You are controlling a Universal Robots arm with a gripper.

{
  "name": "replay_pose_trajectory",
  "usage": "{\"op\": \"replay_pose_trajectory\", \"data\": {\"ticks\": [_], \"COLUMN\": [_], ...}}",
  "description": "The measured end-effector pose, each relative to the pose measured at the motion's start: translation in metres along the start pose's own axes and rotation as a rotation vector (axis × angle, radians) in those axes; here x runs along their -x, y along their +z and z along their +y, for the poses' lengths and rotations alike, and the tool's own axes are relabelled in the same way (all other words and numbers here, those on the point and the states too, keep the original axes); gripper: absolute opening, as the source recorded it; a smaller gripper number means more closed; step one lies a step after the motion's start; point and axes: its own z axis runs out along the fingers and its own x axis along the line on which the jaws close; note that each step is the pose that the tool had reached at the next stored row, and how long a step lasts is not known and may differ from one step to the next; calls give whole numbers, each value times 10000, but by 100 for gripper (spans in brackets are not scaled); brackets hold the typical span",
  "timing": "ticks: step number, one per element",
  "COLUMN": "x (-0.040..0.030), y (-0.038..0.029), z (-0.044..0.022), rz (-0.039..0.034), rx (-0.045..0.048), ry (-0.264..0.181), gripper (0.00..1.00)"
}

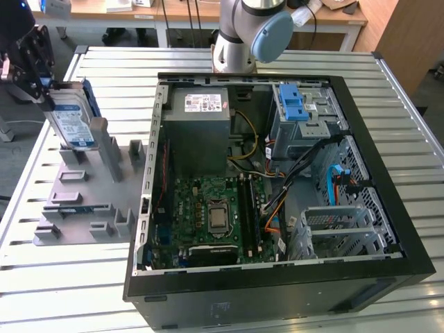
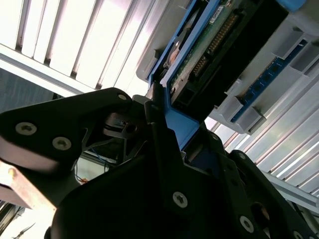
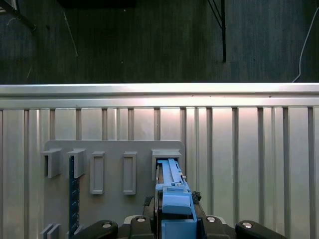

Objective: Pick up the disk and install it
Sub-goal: 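Pick up the disk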

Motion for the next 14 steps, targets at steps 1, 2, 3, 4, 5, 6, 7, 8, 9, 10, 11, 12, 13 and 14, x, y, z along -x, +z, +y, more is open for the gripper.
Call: {"op": "replay_pose_trajectory", "data": {"ticks": [1,2,3,4,5,6,7,8,9,10,11,12,13,14], "x": [0,1,1,1,1,1,1,1,2,2,2,2,2,2], "y": [-14,-26,-39,-49,-58,-67,-77,-85,-91,-96,-103,-110,-116,-122], "z": [0,0,0,0,1,1,1,1,1,1,1,1,1,1], "rz": [0,0,0,0,0,1,0,0,0,0,0,0,0,0], "rx": [0,0,1,0,0,0,1,1,0,-1,0,1,0,1], "ry": [0,-1,0,0,-1,-1,-1,-1,-1,-1,0,-1,-1,-1], "gripper": [36,36,36,36,36,36,36,36,36,36,36,36,36,36]}}
